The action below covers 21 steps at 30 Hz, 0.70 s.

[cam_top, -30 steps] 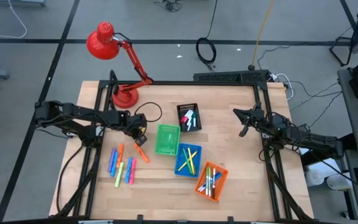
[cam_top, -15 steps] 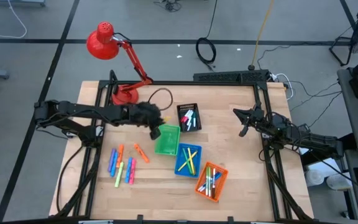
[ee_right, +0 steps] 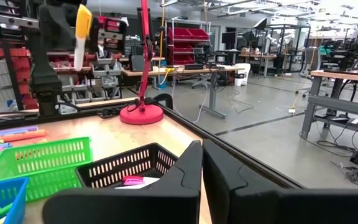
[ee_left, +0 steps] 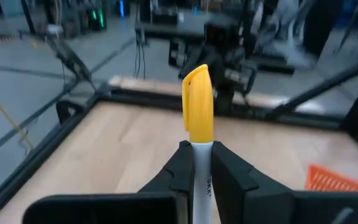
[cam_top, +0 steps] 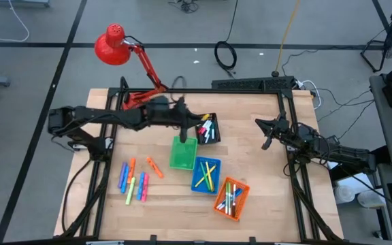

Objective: Pick & Place Markers
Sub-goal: Put the yellow and white highlighter pen into the black basket

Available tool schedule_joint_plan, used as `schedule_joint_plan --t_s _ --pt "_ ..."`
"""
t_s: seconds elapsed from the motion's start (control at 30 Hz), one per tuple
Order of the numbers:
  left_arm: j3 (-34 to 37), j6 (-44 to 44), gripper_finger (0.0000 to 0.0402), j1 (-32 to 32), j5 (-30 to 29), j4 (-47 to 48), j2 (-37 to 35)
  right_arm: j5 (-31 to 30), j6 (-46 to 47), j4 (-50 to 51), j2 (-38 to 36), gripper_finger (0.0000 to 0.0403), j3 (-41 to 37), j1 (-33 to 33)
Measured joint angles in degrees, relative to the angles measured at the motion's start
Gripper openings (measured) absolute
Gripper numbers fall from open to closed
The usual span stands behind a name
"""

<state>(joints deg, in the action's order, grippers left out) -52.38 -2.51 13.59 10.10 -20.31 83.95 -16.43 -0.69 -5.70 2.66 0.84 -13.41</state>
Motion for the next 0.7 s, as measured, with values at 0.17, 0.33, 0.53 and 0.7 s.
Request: schedule_joint_plan --t_s 0.17,0.33,0.53,0.7 --pt "-8.8 4.9 0.0035 0.0 -1.6 12.3 9.0 0.0 0.0 0.0 0.0 0.0000 0.0 0.0" --pt "-12.1 5.0 0.0038 0.5 -4.8 14.6 16.4 0.0 0.0 0.0 0.1 0.0000 0.0 0.0" --pt "-12.0 1.5 0.0046 1.9 -5.6 15.6 21.1 0.0 0.0 0.0 0.1 0.0000 0.0 0.0" --pt "-12.0 0.5 0.0050 2.3 -5.7 16.4 21.8 0.0 0.0 0.0 0.1 0.0000 0.0 0.0"
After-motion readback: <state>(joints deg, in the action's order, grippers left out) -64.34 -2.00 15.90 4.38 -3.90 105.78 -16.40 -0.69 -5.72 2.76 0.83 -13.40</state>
